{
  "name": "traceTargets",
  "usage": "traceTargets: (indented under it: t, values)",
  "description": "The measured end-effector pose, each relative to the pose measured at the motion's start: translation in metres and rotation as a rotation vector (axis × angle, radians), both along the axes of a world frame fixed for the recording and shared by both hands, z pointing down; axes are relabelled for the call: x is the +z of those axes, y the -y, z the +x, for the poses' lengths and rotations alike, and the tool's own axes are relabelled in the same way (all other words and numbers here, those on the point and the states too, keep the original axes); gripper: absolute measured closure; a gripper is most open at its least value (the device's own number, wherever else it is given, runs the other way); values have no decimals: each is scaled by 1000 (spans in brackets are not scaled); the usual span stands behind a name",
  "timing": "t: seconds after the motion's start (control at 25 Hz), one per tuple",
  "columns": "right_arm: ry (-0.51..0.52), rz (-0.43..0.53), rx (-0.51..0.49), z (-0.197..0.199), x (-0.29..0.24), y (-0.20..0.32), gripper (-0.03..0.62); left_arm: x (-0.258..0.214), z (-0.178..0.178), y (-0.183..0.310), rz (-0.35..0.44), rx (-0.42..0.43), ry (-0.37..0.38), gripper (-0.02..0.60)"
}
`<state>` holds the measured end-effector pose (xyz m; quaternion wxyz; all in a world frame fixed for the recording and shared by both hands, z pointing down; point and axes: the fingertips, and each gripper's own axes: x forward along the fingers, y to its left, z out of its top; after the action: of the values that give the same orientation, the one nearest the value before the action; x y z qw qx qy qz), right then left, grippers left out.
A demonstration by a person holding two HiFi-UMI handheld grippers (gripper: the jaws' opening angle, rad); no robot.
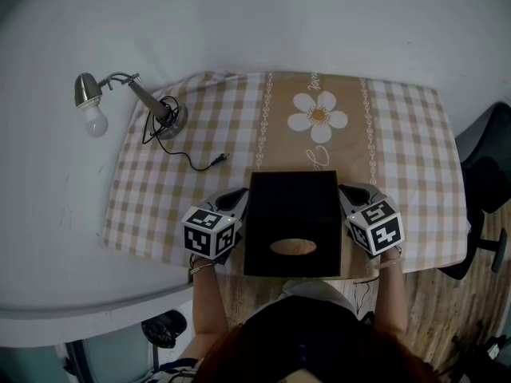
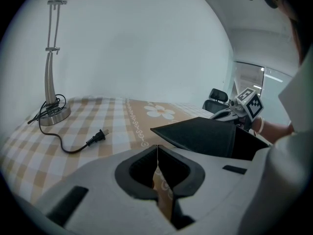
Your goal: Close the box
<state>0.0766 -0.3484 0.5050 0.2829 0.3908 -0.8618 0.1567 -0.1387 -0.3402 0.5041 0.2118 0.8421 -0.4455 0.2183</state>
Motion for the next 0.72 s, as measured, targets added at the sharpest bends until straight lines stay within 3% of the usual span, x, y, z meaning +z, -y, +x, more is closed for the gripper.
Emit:
traceTargets:
  t: [0.72]
  values:
    - [13, 77, 78, 3, -30, 8, 577, -30, -3, 5, 83, -46, 23, 555]
